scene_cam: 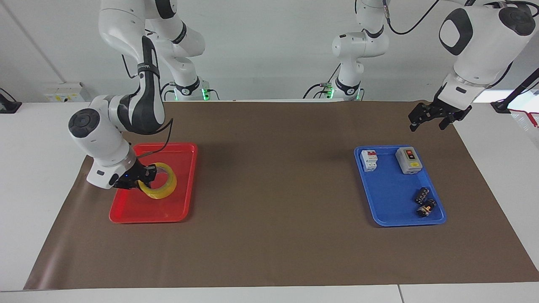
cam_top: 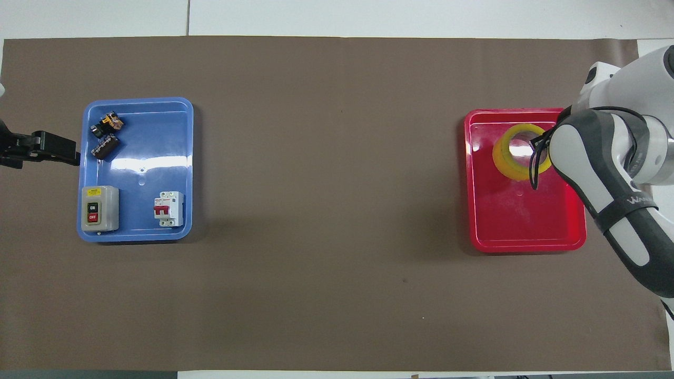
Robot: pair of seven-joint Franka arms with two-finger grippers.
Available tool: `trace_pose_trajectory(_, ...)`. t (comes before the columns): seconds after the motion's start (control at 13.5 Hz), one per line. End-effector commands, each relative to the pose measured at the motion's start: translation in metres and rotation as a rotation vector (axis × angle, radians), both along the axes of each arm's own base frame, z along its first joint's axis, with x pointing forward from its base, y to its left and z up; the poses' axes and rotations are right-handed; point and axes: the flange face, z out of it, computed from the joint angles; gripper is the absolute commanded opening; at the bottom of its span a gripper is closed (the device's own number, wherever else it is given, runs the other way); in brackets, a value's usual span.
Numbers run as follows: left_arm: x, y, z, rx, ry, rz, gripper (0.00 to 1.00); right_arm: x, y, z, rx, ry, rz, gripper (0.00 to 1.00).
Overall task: Place and move tape with both arms
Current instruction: 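Carry the tape with the right gripper over the red tray, then lower the tape into the red tray and open the right gripper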
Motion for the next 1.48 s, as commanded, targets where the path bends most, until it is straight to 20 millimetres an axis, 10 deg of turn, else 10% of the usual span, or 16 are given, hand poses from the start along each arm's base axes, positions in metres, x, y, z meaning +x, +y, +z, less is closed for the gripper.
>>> trace_pose_trajectory(0.0, -0.008, 0.001, 0.002, -0.025, -0.015, -0.003, 1.00, -0.025, -0.003, -0.006, 0.000, -0.041, 0.028, 0.00)
trace_pose_trajectory(1.41, -0.008, 0.001, 0.002, -0.025, -0.015, -0.003, 1.00, -0.059, -0.018, -0.046, -0.012, -0.093, 0.040, 0.00)
